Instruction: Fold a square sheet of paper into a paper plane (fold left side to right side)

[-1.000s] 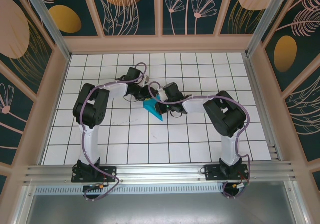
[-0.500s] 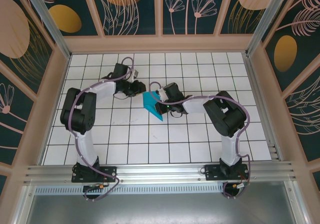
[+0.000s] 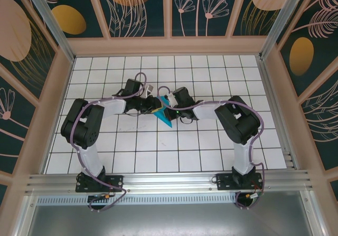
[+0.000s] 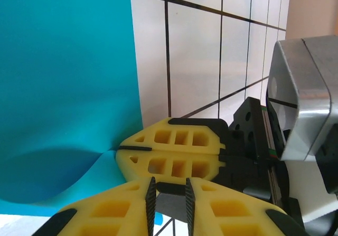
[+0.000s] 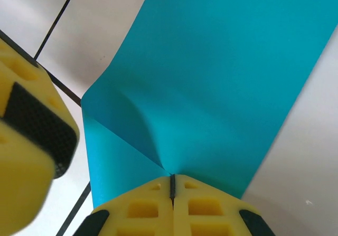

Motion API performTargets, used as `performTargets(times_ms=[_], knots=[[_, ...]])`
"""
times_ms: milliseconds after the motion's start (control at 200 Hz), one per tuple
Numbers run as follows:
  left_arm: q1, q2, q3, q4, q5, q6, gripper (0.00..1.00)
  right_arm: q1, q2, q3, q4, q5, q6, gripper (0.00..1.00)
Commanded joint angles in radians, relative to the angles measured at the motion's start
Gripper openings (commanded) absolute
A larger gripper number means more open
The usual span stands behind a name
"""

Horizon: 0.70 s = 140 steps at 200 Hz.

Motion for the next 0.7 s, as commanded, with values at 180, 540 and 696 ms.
performTargets(times_ms=[180, 540, 696], knots=[[-0.005, 0.067, 0.016, -0.025, -0.056, 0.013, 0.23, -0.004, 0.015, -0.028, -0.106, 0.008, -0.007, 0.00], [-0.005, 0.095, -0.011, -0.069, -0.119, 0.051, 0.23, -0.004, 0.016, -0.021, -0.112, 0.011, -0.011, 0.00], [-0.005, 0.112, -0.019, -0.087, -0.154, 0.065, 0.22, -0.006, 0.010, -0.010, -0.118, 0.005, -0.010, 0.00]])
